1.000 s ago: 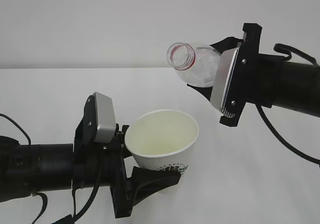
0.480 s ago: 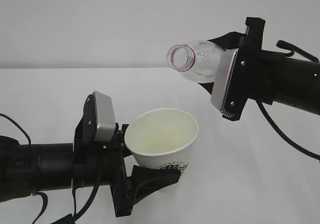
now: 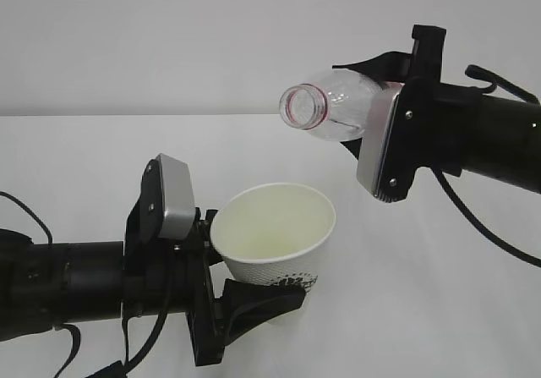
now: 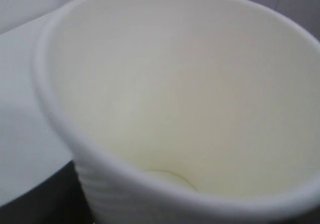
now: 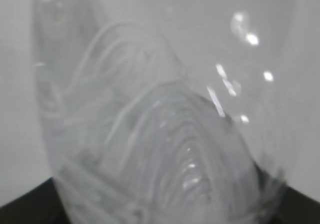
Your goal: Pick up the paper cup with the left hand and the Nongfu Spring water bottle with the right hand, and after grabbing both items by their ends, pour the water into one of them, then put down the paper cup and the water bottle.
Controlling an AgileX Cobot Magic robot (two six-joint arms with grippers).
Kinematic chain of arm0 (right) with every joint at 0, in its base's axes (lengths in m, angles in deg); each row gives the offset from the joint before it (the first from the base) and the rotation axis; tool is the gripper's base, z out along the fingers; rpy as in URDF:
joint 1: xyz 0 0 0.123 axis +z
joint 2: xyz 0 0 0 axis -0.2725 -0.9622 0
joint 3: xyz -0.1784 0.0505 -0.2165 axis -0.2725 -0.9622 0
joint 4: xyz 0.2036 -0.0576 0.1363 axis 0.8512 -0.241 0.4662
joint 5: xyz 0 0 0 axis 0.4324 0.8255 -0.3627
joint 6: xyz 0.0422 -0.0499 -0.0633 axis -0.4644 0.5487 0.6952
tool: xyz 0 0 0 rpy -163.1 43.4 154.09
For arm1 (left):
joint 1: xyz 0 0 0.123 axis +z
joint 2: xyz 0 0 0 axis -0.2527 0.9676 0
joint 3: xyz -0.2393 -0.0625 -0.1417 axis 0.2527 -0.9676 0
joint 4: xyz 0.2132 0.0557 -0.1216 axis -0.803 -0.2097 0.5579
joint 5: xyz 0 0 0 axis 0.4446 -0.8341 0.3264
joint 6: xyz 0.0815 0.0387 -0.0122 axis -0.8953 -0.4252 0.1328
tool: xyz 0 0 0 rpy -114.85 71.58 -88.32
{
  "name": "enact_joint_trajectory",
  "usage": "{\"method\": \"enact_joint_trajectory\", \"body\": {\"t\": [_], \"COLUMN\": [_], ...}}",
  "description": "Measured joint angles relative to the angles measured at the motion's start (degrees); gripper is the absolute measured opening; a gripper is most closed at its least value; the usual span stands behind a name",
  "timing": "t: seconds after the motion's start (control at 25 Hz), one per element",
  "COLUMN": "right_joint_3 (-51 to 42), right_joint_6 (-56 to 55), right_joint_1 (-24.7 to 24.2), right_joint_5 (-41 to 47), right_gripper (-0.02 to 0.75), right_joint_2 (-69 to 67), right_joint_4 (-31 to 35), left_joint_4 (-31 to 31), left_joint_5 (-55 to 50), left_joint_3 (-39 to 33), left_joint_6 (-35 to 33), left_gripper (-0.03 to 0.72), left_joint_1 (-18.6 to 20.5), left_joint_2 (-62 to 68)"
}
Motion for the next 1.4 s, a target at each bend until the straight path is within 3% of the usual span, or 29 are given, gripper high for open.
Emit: {"method": "enact_joint_trajectory", "body": {"t": [1.4], "right_joint_3": [0.0], "right_joint_6": [10.3], "right_joint_1": [0.0], "right_joint_5": [-5.32], "right_gripper": [0.475], "right_joint_2": [-0.13], "right_joint_4": [1.78], "left_joint_4": [1.23], "left_joint_5": [2.13], "left_joint_3": [0.0], "left_joint_6": [-0.1], "left_gripper": [0.528], "left_joint_1": [0.0], "left_joint_2": [0.0]}}
